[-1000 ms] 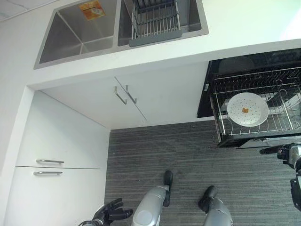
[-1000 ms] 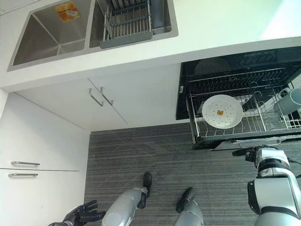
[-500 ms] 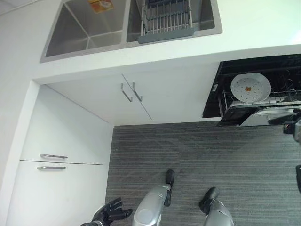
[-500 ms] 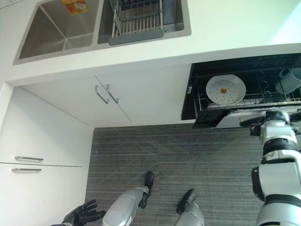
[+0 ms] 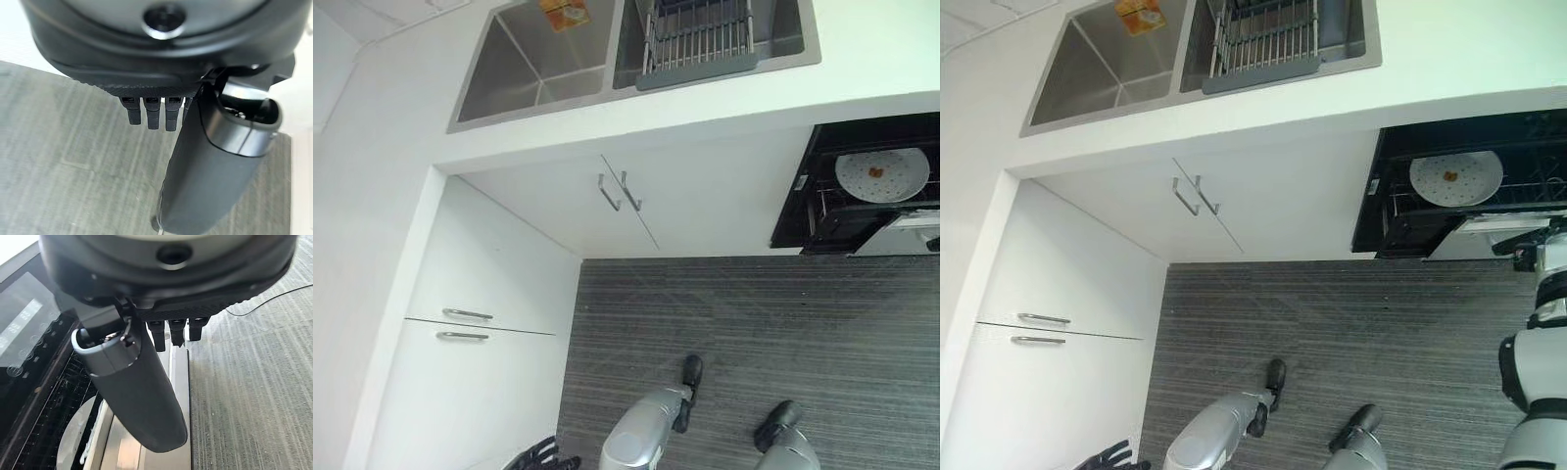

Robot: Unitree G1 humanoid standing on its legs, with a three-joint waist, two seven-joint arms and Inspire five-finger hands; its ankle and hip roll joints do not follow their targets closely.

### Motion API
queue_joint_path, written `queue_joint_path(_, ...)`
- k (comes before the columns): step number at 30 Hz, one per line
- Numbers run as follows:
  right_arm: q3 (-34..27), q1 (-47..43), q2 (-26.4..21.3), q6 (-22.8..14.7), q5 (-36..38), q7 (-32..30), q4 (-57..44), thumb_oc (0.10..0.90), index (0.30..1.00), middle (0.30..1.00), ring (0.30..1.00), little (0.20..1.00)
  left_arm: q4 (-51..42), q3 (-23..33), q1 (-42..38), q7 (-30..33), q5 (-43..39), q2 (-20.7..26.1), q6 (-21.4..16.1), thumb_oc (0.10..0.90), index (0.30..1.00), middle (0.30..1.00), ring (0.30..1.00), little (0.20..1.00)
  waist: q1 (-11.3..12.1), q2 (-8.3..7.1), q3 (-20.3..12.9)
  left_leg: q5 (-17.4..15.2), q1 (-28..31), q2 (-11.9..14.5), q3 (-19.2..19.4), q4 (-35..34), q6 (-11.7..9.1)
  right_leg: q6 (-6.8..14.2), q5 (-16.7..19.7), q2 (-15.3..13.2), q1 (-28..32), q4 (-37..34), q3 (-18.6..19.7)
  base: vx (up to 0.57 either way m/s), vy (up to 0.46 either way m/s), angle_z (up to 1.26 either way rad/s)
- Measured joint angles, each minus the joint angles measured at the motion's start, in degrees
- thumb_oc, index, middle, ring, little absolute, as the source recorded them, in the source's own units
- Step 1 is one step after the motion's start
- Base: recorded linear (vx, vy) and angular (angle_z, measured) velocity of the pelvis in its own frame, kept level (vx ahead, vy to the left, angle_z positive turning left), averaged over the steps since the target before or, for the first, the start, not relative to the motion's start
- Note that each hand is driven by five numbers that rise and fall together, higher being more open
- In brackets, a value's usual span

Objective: Place the dishes in the dishwasher.

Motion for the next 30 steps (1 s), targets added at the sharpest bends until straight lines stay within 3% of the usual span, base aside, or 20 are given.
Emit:
queue_joint_path(7,5.2,-7.9,-2.7,-0.5,-1.6,2.6,5.7,0.800,0.900,0.900,0.900,0.900,-0.9,1.7,0.3,-1.9,0.5,-1.2,0.8,0.800,0.900,0.900,0.900,0.900,1.7,1.33,-1.0,1.0,2.1,-1.5,-1.7,-1.7,0.5,1.1,-0.6,-1.3,2.3,0.0,-1.0,0.10,0.047,0.14)
queue_joint_path(12,5.5,-9.5,-2.1,-5.2,-2.0,2.5,5.2,0.800,0.900,0.900,0.900,0.900,2.0,1.7,0.3,-3.2,1.3,-1.3,0.7,0.800,0.900,0.900,0.900,0.900,1.8,2.44,-1.8,1.1,1.8,-1.6,-2.0,-1.8,0.3,1.2,-0.6,-1.3,2.0,0.2,-1.0,0.04,0.048,0.03)
queue_joint_path(13,5.5,-9.5,-2.1,-6.8,-1.9,2.5,4.5,0.800,0.900,0.900,0.900,0.900,2.4,1.7,0.4,-3.1,1.3,-1.3,0.7,0.800,0.900,0.900,0.900,0.900,1.7,2.51,-1.9,1.1,1.8,-1.6,-2.0,-1.8,0.4,1.2,-0.6,-1.3,2.0,0.2,-0.9,0.03,0.043,-0.01)
queue_joint_path(14,6.5,-9.8,-2.2,-10.8,-1.6,1.5,3.2,0.800,0.900,0.900,0.900,0.900,3.0,1.9,0.4,-3.1,1.3,-1.3,0.6,0.800,0.900,0.900,0.900,0.900,1.7,2.60,-2.0,1.2,1.9,-1.6,-2.0,-1.8,0.3,1.2,-0.6,-1.3,2.1,0.3,-0.9,0.02,0.047,-0.01)
queue_joint_path(21,4.7,-9.0,-2.4,-13.9,0.9,1.6,2.8,0.800,0.900,0.900,0.900,0.900,2.7,4.3,0.5,-4.8,2.1,-1.5,-0.4,0.800,0.900,0.900,0.900,0.900,1.3,2.67,-2.1,1.3,1.9,-1.2,-2.1,-1.8,0.0,1.0,-0.5,-1.0,2.0,0.6,-0.9,0.00,-0.001,0.00)
queue_joint_path(24,0.9,-6.8,-1.7,-16.8,1.5,1.6,2.8,0.800,0.900,0.900,0.900,0.900,1.3,4.0,0.5,-5.8,2.2,-1.6,-0.5,0.800,0.900,0.900,0.900,0.900,1.3,2.03,-2.1,1.5,1.8,-0.7,-2.3,-1.6,-0.2,0.8,-0.4,-0.3,2.1,0.6,-0.9,-0.05,-0.090,0.01)
queue_joint_path(30,-6.6,7.8,4.5,-17.7,8.4,3.3,-8.9,0.800,0.900,0.900,0.900,0.900,-3.9,3.9,-0.2,-5.5,0.8,-0.5,-0.7,0.800,0.900,0.900,0.900,0.900,0.0,-4.26,-4.5,1.9,1.4,2.3,-3.4,-1.3,-2.0,-0.8,-1.6,3.0,2.1,0.5,-0.6,-0.05,-0.130,0.01)
